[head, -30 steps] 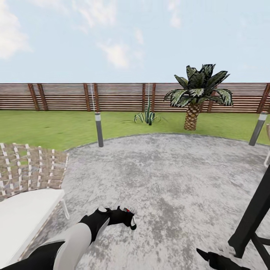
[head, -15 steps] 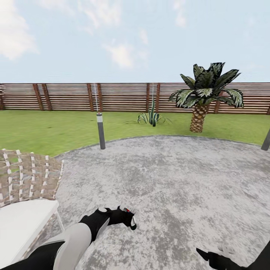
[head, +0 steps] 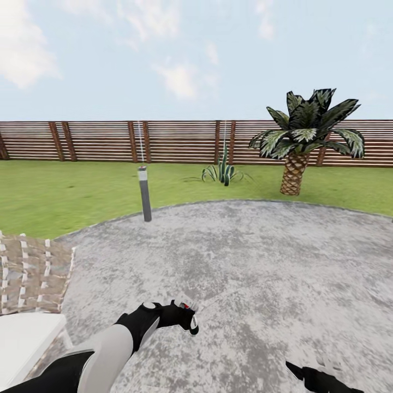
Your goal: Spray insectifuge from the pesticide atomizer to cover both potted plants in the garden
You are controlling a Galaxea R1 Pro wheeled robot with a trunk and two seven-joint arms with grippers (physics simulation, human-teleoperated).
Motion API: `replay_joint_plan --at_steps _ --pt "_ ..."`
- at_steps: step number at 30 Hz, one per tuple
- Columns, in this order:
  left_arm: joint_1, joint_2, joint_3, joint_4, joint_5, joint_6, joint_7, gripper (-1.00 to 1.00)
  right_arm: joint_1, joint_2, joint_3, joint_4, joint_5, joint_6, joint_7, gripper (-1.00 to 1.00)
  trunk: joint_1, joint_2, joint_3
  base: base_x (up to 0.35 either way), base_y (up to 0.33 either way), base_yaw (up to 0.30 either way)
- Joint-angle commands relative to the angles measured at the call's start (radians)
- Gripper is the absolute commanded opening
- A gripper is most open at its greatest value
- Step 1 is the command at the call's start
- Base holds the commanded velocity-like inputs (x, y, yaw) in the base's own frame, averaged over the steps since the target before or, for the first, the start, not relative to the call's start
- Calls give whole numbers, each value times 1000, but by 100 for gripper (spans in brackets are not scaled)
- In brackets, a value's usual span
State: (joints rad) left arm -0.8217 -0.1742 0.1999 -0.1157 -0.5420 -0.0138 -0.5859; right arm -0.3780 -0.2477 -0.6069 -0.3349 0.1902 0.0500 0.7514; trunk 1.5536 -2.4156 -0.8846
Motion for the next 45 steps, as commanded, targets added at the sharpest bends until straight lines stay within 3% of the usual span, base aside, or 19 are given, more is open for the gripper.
replay_joint_plan --at_steps 1,13,45 --pt "0 0 9 -1 -10 -2 -3 -100 -1 1 -9 -1 8 5 6 100 0 0 -1 315 -181 0" --pt "0 0 17 -1 -10 -2 -3 -100 -1 1 -10 -1 7 5 6 100 0 0 -1 318 -154 0" --pt "0 0 28 -1 -10 -2 -3 -100 -1 -1 -11 -1 3 6 12 100 0 0 -1 333 -2 0"
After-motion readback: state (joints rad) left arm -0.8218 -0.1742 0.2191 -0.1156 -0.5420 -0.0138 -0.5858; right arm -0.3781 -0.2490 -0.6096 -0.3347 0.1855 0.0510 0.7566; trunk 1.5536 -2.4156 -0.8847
